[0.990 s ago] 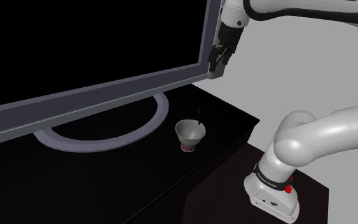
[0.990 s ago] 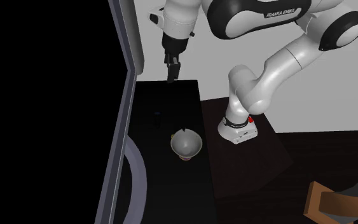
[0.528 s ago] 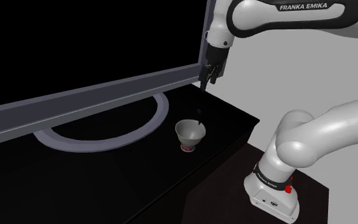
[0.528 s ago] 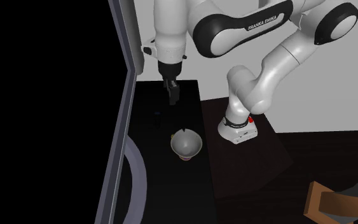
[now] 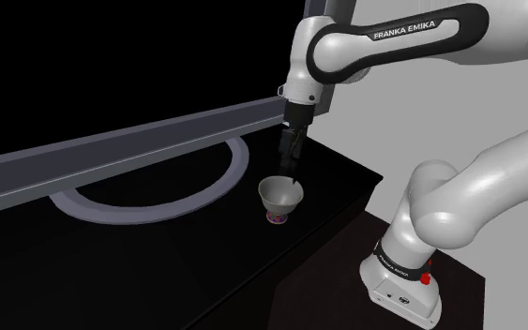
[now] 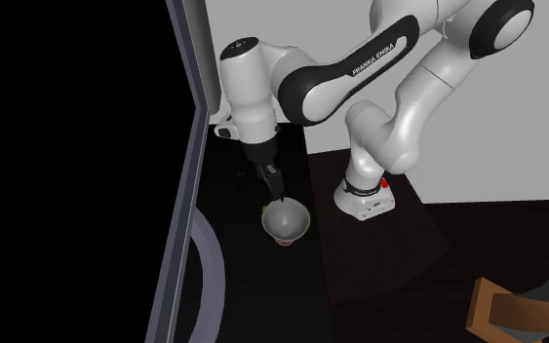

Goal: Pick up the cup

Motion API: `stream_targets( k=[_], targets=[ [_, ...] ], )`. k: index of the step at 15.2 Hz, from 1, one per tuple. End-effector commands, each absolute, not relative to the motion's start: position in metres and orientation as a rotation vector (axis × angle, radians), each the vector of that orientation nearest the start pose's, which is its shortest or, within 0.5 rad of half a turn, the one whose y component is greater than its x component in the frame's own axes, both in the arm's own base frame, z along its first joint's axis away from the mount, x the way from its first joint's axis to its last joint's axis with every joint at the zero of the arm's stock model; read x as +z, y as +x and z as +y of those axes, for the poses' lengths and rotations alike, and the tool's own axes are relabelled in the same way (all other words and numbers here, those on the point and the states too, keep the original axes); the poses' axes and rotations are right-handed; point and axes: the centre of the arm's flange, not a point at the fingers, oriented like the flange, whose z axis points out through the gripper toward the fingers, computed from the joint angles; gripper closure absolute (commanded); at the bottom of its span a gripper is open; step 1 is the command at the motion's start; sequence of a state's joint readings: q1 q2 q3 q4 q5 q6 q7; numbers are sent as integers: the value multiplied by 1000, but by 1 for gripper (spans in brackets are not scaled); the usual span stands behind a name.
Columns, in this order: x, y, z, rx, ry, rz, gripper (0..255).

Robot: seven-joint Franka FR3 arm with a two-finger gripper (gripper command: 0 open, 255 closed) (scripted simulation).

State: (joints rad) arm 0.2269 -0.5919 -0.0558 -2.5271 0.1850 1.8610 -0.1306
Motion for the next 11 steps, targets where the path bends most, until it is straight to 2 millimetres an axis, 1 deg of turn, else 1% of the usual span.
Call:
stream_targets(
  k=[1,2,3,9,10,11],
  targets=[
    [449,356,87,169,-2854,-419,0],
    [440,356,94,194,-2826,-443,0],
    [438,356,96,198,-2821,-448,0],
    [406,356,96,198,-2821,-448,0],
    [398,356,96,198,-2821,-448,0],
    [398,356,96,198,-2821,-448,0]
  ],
)
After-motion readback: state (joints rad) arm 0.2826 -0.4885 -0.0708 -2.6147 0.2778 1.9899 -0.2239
